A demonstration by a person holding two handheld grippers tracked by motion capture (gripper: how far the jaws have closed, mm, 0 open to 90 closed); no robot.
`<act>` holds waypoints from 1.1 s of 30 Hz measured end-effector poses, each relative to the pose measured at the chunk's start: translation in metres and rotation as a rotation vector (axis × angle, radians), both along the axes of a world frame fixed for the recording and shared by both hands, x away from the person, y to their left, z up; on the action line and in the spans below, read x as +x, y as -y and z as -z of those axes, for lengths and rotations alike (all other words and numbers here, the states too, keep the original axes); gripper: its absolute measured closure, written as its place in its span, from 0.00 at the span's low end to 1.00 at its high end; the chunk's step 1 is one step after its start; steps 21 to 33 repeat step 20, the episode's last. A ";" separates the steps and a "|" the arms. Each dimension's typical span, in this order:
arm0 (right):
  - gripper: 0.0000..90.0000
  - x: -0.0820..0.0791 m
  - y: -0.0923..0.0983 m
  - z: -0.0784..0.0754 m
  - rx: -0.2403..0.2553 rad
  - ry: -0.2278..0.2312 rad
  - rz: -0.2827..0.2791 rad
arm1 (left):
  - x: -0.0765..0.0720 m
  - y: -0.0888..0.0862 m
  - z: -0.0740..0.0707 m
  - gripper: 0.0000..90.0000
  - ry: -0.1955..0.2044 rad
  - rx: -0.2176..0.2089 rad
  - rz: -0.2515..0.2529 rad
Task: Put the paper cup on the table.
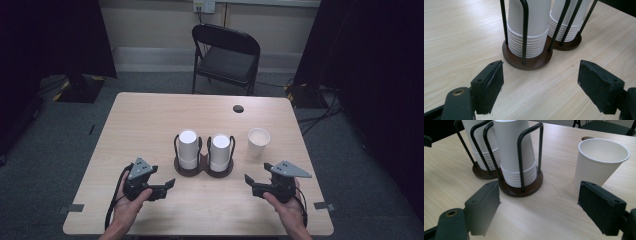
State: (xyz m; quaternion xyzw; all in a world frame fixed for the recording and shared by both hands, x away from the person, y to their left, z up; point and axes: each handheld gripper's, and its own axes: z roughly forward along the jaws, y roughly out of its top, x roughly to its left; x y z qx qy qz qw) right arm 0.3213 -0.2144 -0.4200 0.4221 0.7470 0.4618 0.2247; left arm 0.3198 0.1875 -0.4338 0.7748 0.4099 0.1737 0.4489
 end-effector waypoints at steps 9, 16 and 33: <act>0.19 -0.016 -0.007 0.007 0.008 -0.004 0.002 | 0.000 0.002 0.003 0.23 0.006 0.013 -0.009; 0.19 -0.023 -0.010 0.017 -0.035 -0.009 -0.002 | -0.001 0.003 0.006 0.23 0.010 0.028 -0.010; 0.19 -0.019 -0.010 0.022 -0.040 -0.020 0.001 | -0.001 0.003 0.007 0.23 0.012 0.036 -0.010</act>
